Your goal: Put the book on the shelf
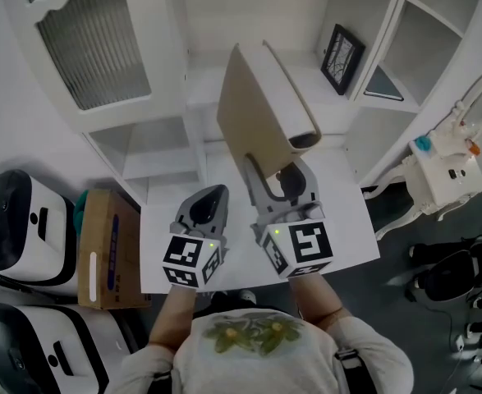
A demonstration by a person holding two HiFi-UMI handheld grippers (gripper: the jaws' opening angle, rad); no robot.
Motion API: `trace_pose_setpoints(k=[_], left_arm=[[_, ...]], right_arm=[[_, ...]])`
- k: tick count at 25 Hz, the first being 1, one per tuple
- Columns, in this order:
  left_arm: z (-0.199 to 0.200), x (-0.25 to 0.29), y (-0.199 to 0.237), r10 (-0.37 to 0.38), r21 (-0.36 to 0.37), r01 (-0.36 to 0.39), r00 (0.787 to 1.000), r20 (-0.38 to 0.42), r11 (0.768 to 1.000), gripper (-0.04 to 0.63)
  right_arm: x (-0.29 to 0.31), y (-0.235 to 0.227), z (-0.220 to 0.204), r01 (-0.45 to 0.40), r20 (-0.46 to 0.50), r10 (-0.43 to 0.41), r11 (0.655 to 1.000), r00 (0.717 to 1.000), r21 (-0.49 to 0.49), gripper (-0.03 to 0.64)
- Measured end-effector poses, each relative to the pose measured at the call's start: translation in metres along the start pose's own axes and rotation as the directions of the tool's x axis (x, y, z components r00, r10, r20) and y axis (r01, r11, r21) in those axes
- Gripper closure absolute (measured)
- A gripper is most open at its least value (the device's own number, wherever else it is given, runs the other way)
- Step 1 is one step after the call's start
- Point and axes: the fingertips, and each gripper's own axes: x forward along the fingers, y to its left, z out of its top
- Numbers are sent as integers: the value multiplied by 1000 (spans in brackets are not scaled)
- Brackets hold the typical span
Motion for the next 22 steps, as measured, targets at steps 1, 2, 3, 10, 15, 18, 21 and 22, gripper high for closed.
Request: trace_pose_setpoints(k=[1, 2, 3, 10, 15, 18, 21, 22], left_arm=[[2, 1, 2, -6, 1, 6, 1000, 0, 1000, 568], [4, 3, 4, -11, 2, 11, 1000, 1, 1000, 566], [6, 4, 5, -17, 3, 17, 1000, 3, 1000, 567], [11, 10, 12, -56, 5, 56, 998, 6, 998, 567], [16, 12, 18, -68, 4, 68, 997, 19, 998, 567], [17, 13, 21, -75, 3, 75, 997, 24, 997, 568], [18, 14, 23, -81, 2, 81, 996, 28, 997, 568], [18, 15, 23, -82, 2, 82, 996, 30, 997, 566]], right_arm=[[3, 0, 2, 5, 2, -5, 1000, 1000, -2, 399], [6, 0, 3, 10, 4, -10, 1000, 1000, -5, 399], [8, 0, 5, 14, 6, -14, 1000, 1000, -9, 399], [23, 4, 17, 35, 24, -34, 999, 999, -36, 399], [27, 9, 23, 47, 32, -45, 997, 998, -66, 399], [27, 10, 26, 49, 41, -47, 997, 998, -67, 399], [27, 11, 34, 52, 66, -47, 996, 997, -77, 399], [28, 11, 36, 54, 71, -48, 995, 996, -81, 399]])
